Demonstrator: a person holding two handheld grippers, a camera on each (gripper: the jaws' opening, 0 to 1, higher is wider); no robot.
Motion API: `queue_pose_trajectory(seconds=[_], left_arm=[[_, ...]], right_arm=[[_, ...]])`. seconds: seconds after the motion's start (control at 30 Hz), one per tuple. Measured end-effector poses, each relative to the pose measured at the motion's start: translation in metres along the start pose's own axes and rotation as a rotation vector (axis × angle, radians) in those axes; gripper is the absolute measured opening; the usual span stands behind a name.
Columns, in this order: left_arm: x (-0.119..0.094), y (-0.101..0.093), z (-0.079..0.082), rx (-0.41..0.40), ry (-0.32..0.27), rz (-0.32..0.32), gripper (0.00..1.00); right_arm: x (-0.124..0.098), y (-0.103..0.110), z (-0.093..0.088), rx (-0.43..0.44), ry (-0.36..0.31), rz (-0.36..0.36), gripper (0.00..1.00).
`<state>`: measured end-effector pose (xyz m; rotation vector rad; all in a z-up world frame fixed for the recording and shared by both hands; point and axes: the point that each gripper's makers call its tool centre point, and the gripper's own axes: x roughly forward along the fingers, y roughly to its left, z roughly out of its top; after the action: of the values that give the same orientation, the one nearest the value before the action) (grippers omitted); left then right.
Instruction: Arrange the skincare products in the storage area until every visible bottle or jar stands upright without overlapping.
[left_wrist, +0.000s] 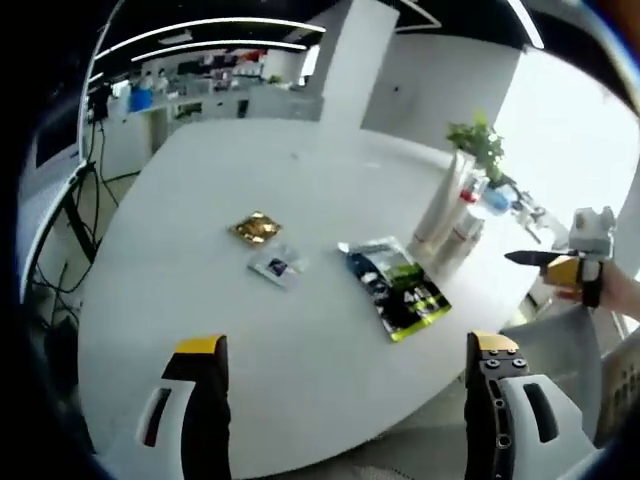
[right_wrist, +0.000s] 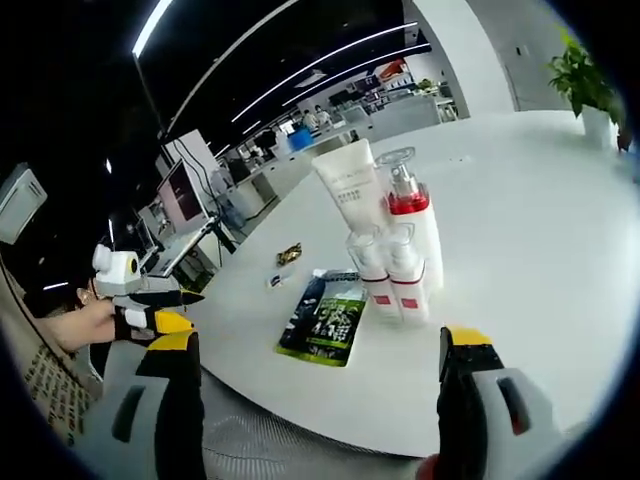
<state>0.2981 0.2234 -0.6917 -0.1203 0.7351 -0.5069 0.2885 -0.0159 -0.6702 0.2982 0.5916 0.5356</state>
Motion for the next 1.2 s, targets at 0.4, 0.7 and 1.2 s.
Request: queue_pose_trajectory(seconds=[0.4,0.7,1.2], left_arm=[[-0.016,0.008,0.008,-0.032,-0.090,-0.002,0.97],[-0.014,0.019,0.009,-0.045,-0.083,0.039,0.96],[0.023,0.023,0.007,-0.082,0.012,0.135,0.93]], right_arm=[[0.002,0.001,-0.003,-0.035,0.020,-0.002,1.00],[0.003,0.001,-0.003,-0.044,0.027,-0.002,1.00],[0.005,-0.001,-0.005,-0.067,0.039,-0.011,1.00]])
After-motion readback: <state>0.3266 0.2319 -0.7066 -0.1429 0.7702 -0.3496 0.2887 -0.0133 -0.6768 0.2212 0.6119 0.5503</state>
